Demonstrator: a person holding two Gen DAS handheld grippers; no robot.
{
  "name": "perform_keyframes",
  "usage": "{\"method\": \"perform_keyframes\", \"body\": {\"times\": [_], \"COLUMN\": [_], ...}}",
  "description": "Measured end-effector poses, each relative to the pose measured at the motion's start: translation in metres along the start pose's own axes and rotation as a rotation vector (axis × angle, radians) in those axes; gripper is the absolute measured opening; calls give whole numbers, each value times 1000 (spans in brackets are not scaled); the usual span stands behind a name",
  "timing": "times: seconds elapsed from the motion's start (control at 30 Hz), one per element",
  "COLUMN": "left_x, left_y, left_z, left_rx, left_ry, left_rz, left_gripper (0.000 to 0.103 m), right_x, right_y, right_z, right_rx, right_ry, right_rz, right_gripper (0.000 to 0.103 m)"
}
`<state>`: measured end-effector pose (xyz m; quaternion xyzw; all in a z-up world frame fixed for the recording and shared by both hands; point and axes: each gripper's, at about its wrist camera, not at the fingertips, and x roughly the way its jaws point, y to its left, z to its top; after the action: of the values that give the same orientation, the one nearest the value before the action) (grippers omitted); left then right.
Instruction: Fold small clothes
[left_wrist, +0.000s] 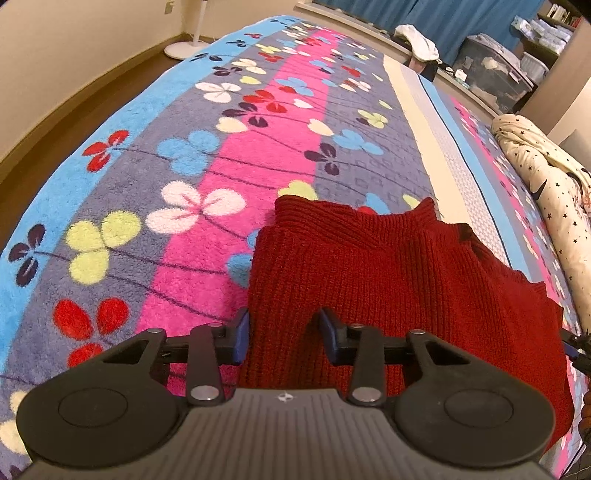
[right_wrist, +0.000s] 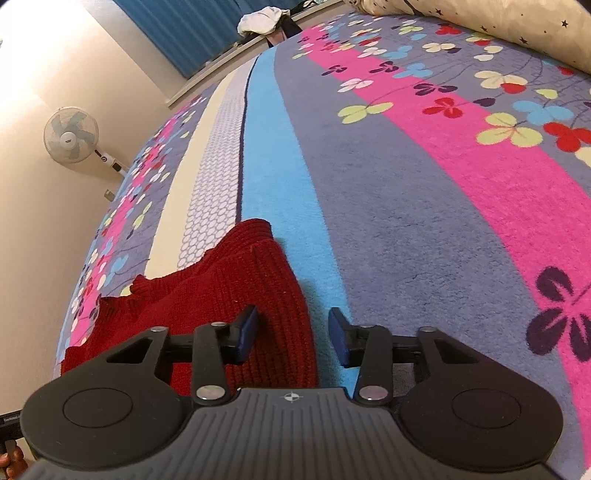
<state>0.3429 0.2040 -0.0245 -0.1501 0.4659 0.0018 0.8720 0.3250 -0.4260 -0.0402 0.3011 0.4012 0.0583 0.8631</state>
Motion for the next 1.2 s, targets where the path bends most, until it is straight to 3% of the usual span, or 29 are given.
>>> {"method": "perform_keyframes", "body": {"times": [0.17, 0.4, 0.67, 0.83, 0.93, 1.1, 1.13, 1.2], "left_x": [0, 0, 1, 1, 1, -2, -3, -3], "left_y": [1, 1, 1, 1, 1, -3, -4, -4], "left_z": [0, 0, 0, 0, 1, 2, 2, 2], "left_rx": [2, 0, 0, 0, -1, 27, 36, 44], "left_ry": [0, 1, 1, 1, 0, -20, -26, -30], "left_rz": [-1, -1, 0, 0, -3, -6, 0, 4], "left_gripper": [44, 44, 44, 43, 40, 18, 18, 16], "right_x": [0, 1, 0, -5, 0, 2, 2, 0], "right_y": [2, -1, -2, 1, 3, 5, 6, 9], "right_z": [0, -1, -1, 2, 0, -1, -1, -2], "right_rx": [-14, 5, 10, 4, -2, -19, -26, -49], "right_ry": [-3, 7, 7, -21, 12, 19, 18, 11], "right_rz": [-1, -8, -10, 35, 20, 16, 17, 29], "right_gripper": [33, 42, 45, 47, 48, 48, 45, 29]}}
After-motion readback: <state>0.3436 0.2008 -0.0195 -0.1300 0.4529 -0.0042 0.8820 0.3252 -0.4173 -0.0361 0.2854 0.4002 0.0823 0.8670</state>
